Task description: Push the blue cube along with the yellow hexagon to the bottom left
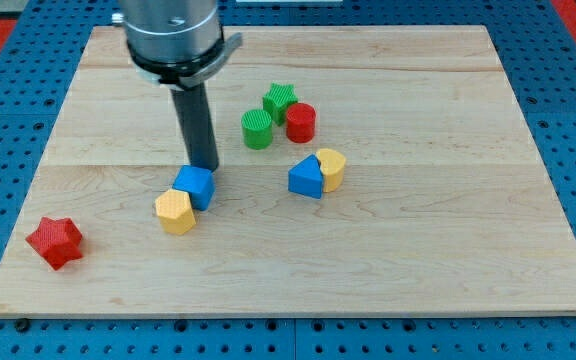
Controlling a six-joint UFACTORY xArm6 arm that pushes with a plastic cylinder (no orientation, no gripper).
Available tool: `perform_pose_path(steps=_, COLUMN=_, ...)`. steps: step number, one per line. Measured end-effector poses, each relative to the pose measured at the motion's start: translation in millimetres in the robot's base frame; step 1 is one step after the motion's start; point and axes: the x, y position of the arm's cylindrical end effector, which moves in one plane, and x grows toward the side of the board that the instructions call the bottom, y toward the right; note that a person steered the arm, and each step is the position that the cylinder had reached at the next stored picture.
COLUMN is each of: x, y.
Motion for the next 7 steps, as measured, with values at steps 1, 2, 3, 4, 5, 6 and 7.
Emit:
perform_pose_path(steps=1, x=0.0, y=-14.5)
perform_pose_path(steps=2, x=0.0, y=14.0)
perform_pose_path(steps=3, x=8.7, y=9.6)
perform_pose_path(steps=4, x=30.0, y=5.1)
perform_pose_path(steps=5, x=36.8, y=3.4)
perform_pose_path(steps=6, x=50.1, y=-8.8)
perform_pose_path(steps=7, x=53.7, y=-15.8)
